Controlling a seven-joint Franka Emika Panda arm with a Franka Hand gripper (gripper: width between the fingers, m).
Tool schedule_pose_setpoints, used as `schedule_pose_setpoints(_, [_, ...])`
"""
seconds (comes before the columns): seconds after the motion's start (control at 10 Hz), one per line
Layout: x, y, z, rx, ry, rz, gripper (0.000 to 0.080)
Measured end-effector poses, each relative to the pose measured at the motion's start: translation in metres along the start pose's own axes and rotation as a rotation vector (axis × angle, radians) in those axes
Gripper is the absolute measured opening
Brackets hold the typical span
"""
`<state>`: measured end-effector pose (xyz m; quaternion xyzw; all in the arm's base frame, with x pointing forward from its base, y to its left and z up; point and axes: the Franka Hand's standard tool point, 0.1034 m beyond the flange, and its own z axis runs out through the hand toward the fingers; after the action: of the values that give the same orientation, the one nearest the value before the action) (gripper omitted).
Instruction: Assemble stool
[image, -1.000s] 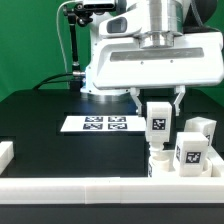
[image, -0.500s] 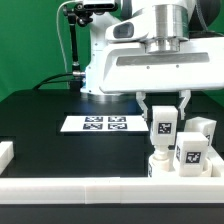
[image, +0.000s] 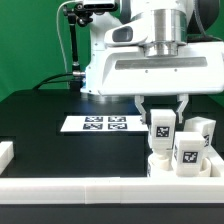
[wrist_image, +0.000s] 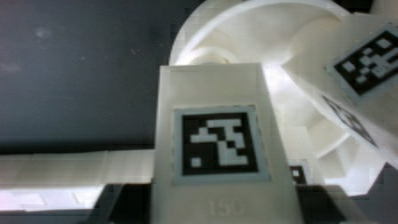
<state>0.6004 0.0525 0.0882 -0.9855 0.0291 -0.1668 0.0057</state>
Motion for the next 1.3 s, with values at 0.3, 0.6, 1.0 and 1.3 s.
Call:
schedule_pose_setpoints(0.3, [-0.0043,0.0017,0.0055,-0.004,-0.004,-0.016,0.0340])
schedule_pose_setpoints(0.6, [-0.0059,0.0036,0.0100,-0.008,0.022,-0.025,0.0340])
schedule_pose_setpoints(1.0, [-0.0045,0.0043,0.0102,-0.010,0.073,-0.028,0.0340])
schedule_pose_setpoints(1.3, [-0.0045,0.0043,0.0102,-0.010,0.073,-0.028,0.0340])
